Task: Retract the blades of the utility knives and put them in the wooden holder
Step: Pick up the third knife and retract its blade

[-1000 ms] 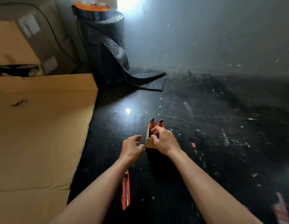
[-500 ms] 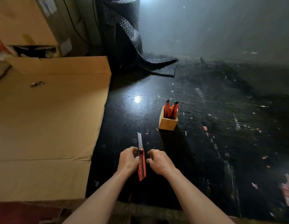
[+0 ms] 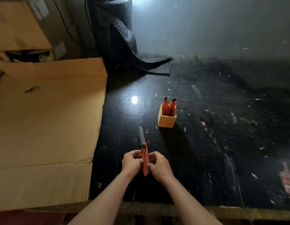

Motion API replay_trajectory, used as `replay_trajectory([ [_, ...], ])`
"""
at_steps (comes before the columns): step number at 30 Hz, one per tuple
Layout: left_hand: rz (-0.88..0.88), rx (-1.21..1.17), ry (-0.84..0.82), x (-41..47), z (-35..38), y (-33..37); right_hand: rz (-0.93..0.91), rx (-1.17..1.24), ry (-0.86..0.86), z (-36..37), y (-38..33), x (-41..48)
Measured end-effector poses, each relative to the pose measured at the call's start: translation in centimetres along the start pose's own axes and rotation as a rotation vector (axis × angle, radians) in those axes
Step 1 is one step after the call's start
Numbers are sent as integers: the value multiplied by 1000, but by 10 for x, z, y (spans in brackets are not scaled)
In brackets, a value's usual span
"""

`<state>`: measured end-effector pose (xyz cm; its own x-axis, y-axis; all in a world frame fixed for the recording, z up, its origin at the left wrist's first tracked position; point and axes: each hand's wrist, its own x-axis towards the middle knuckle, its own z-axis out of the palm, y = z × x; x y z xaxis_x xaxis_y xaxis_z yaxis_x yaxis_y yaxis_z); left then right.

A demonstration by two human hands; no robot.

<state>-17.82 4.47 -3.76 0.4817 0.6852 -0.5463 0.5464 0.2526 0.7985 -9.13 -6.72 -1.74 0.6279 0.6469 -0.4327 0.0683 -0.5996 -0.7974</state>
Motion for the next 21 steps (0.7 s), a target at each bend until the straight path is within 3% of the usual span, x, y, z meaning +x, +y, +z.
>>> replay_trajectory([
  [13, 277, -165, -216, -11, -9, 144, -279, 165, 202, -90, -84, 4],
  [21, 423, -292, -252, -34, -5, 247, -436, 190, 284, -161, -158, 0],
])
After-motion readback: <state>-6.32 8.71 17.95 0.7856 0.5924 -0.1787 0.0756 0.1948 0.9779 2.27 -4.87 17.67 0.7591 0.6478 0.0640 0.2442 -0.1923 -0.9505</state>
